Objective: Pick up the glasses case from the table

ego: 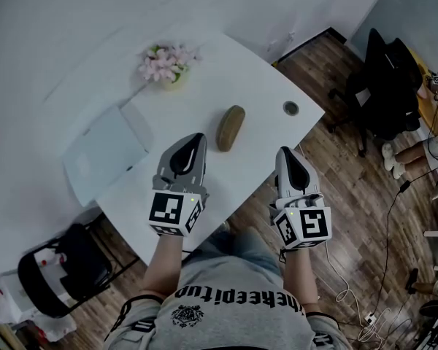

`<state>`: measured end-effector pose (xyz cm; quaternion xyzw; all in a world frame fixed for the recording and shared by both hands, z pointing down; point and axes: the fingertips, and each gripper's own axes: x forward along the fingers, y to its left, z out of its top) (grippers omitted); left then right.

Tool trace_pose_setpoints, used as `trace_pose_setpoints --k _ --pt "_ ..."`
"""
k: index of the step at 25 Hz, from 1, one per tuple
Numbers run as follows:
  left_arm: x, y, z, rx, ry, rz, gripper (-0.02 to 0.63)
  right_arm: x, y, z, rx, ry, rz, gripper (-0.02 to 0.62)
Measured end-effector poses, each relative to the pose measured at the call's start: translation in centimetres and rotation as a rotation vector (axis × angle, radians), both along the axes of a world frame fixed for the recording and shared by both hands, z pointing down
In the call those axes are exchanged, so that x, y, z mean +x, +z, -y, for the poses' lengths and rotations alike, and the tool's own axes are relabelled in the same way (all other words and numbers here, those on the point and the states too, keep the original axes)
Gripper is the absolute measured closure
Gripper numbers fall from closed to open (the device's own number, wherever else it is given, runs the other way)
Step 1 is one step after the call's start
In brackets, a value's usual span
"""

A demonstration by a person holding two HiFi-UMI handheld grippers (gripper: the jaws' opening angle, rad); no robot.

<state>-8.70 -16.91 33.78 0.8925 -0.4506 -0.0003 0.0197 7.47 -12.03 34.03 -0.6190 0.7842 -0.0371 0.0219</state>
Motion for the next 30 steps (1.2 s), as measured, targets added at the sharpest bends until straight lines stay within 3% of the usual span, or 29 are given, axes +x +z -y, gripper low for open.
trace_pose_setpoints --k 10,20,30 --pt "0.8 1.2 2.3 -0.042 0.003 0.001 0.588 0.9 0.6 1.9 -0.028 0.007 -0.009 0.592" --pt "2.2 1.7 5.4 -0.076 -0.029 0.005 0.588 1.9 0.4 6.3 -0.039 -0.058 -0.022 0.592" --pt "3.7 5.0 8.9 -0.179 -0.101 0.086 0.588 3.3 1.5 10.7 -0.077 -0.143 -0.016 0.592"
